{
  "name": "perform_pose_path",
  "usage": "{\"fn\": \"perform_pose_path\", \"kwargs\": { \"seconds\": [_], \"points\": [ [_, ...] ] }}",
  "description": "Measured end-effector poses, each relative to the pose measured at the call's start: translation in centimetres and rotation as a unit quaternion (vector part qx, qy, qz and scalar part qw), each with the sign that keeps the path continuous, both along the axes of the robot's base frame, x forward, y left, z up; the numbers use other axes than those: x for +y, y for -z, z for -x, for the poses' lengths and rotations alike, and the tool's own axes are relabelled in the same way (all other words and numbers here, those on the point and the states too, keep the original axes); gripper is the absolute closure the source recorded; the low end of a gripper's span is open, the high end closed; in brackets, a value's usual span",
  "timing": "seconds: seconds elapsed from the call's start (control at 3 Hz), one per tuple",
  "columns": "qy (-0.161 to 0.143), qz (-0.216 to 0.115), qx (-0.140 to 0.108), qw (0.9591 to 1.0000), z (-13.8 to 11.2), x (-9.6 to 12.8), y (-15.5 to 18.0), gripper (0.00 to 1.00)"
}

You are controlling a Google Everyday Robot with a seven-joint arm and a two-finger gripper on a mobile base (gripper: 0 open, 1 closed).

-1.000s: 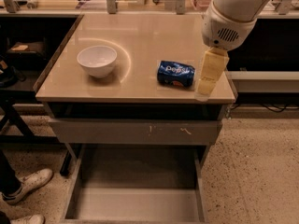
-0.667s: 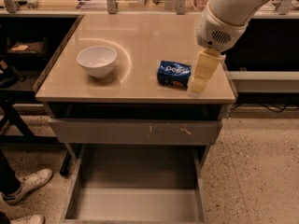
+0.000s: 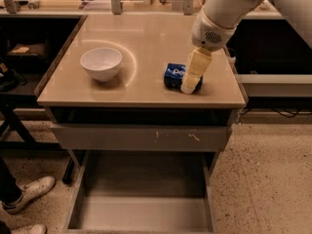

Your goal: Place pepsi can into middle drawer

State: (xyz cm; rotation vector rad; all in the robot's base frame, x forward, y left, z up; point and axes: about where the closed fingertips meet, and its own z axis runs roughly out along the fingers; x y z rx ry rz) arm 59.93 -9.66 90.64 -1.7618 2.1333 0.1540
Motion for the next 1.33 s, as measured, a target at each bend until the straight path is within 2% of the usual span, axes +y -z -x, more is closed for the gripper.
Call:
{"fn": "perform_pose_path", "kwargs": {
  "seconds": [0.67, 1.33],
  "points": [
    [0.000, -0.012, -0.006, 0.9999, -4.1, 1.6, 2.4, 0.00],
    [0.027, -0.002, 0.007, 0.9996, -6.8, 0.6, 6.0, 0.00]
  ]
}}
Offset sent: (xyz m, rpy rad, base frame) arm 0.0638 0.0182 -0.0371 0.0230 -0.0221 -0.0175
